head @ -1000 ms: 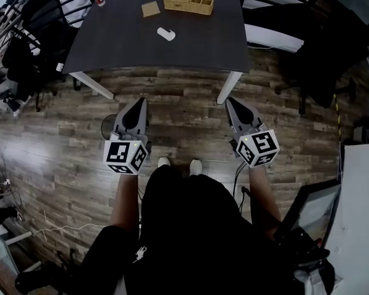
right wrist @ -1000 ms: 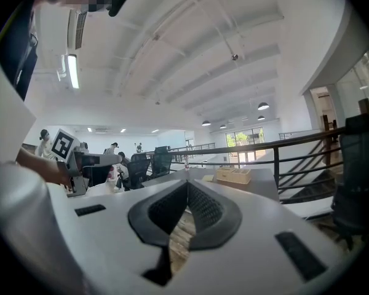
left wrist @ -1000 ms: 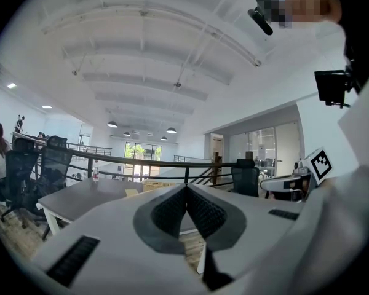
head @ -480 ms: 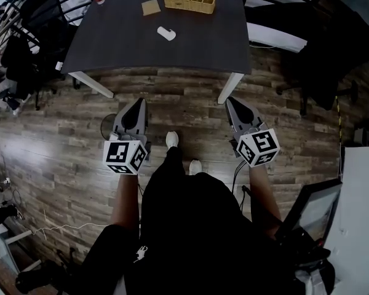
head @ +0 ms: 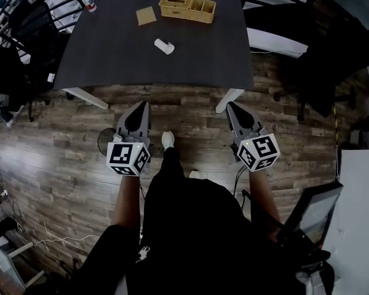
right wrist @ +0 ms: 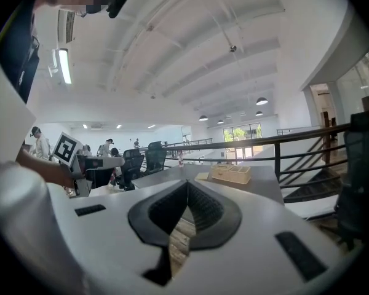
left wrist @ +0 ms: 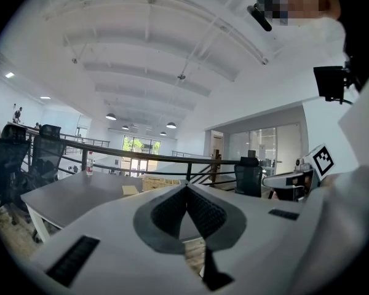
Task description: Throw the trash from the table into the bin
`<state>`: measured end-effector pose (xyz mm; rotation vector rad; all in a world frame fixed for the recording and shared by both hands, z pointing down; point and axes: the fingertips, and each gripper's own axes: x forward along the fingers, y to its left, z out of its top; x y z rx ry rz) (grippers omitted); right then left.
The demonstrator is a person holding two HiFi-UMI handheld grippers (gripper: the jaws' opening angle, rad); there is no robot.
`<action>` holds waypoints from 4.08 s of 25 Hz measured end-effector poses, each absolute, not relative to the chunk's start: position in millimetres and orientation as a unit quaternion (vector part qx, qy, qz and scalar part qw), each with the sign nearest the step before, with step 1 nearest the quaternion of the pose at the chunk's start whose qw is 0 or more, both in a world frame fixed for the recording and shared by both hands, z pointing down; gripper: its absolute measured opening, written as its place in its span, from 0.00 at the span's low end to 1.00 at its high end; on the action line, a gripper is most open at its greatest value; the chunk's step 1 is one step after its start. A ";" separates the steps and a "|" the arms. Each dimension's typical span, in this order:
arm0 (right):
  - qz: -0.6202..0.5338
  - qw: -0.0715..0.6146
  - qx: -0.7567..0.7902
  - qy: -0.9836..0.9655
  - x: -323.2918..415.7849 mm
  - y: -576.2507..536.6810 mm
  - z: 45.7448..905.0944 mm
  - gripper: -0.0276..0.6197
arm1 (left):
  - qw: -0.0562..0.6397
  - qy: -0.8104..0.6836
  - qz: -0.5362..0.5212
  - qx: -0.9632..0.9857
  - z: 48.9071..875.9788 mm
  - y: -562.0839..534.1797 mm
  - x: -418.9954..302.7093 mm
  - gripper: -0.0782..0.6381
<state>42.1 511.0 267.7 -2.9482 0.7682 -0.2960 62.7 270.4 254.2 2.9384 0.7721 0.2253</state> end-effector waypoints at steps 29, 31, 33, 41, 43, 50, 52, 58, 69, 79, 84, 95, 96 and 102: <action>-0.117 0.032 -0.969 0.215 303.7 390.3 266.7 0.05 | 0.040 0.340 0.115 0.933 285.1 204.3 346.9 0.12; -0.121 0.031 -0.968 0.218 309.2 384.2 269.3 0.05 | 0.042 0.340 0.120 0.932 291.3 203.5 350.8 0.12; -0.123 0.032 -0.967 0.221 314.1 381.2 270.5 0.05 | 0.043 0.341 0.125 0.931 297.1 205.2 353.5 0.12; -0.124 0.016 -0.958 0.257 344.5 379.9 274.3 0.05 | 0.030 0.342 0.131 0.930 305.7 232.0 365.0 0.12; -0.127 0.009 -0.953 0.274 352.7 378.6 277.9 0.05 | 0.028 0.331 0.131 0.934 307.0 237.4 368.4 0.12; -0.136 -0.008 -0.931 0.338 377.0 377.5 292.4 0.05 | 0.026 0.288 0.156 0.944 328.7 255.9 375.5 0.12; -0.139 -0.009 -0.925 0.353 382.1 378.7 299.9 0.05 | 0.024 0.279 0.169 0.945 339.2 261.6 375.7 0.12; -0.166 -0.028 -0.902 0.397 395.8 374.0 346.7 0.05 | 0.032 0.230 0.196 0.953 364.8 267.1 374.6 0.12; -0.250 -0.089 -0.863 0.430 426.5 352.9 463.7 0.15 | 0.052 0.157 0.220 0.961 392.3 259.1 382.1 0.12; -0.317 -0.149 -0.835 0.424 443.8 352.6 534.2 0.25 | 0.058 0.102 0.227 0.967 398.4 240.0 371.1 0.12; -0.324 -0.159 -0.834 0.416 454.7 353.8 545.3 0.25 | 0.064 0.069 0.230 0.969 399.2 224.0 353.4 0.12; -0.300 -0.158 -0.843 0.417 451.0 356.6 529.6 0.07 | 0.069 0.030 0.225 0.971 395.4 211.0 318.9 0.12; -0.296 -0.156 -0.844 0.418 450.6 355.9 526.0 0.07 | 0.070 0.029 0.223 0.972 394.7 210.5 318.0 0.12; -0.275 -0.137 -0.849 0.431 441.4 342.9 501.1 0.07 | 0.085 0.020 0.212 0.973 392.2 198.9 308.9 0.12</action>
